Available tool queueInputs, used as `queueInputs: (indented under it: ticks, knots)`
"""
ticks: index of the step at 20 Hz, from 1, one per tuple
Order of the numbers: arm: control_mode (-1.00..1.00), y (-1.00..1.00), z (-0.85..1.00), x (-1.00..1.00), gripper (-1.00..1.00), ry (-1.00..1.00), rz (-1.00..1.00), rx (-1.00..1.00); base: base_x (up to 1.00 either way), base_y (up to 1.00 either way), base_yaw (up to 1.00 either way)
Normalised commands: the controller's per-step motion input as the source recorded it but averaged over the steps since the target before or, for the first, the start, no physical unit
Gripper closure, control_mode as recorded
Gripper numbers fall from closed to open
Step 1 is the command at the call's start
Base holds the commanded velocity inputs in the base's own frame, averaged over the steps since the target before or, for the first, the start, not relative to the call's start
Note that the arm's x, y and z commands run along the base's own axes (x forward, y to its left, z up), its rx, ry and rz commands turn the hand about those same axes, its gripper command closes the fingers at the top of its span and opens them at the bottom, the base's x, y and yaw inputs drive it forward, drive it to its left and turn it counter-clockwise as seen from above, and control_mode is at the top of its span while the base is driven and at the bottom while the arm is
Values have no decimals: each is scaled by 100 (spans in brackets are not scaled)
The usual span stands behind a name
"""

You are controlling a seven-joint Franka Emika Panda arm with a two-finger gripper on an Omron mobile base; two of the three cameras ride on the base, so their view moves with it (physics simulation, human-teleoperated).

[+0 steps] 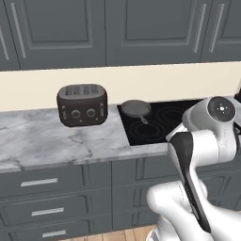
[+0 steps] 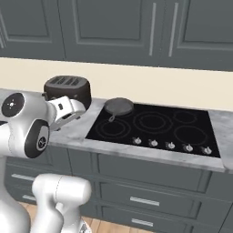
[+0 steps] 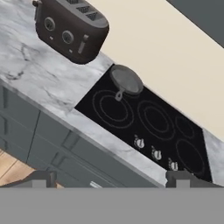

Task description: Move the pot and pan from the stove into the sink.

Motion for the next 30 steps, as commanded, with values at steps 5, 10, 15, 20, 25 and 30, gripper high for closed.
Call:
queueInputs:
  ticks: [5, 10, 15, 20, 25, 30]
  knots:
    - [100, 0, 0, 0, -100, 0, 0, 0, 52, -17, 0]
    - [-100, 0, 0, 0, -100, 0, 0, 0, 4, -1, 0]
    - [-100, -14, 0, 0, -100, 0, 0, 11, 0, 0, 0]
    - [-100, -22, 0, 4, -100, 0, 0, 16, 0, 0, 0]
    - [-100, 0, 0, 1, -100, 0, 1, 5, 0, 0, 0]
    - [-100, 8, -4, 7, -100, 0, -7, 0, 0, 0, 0]
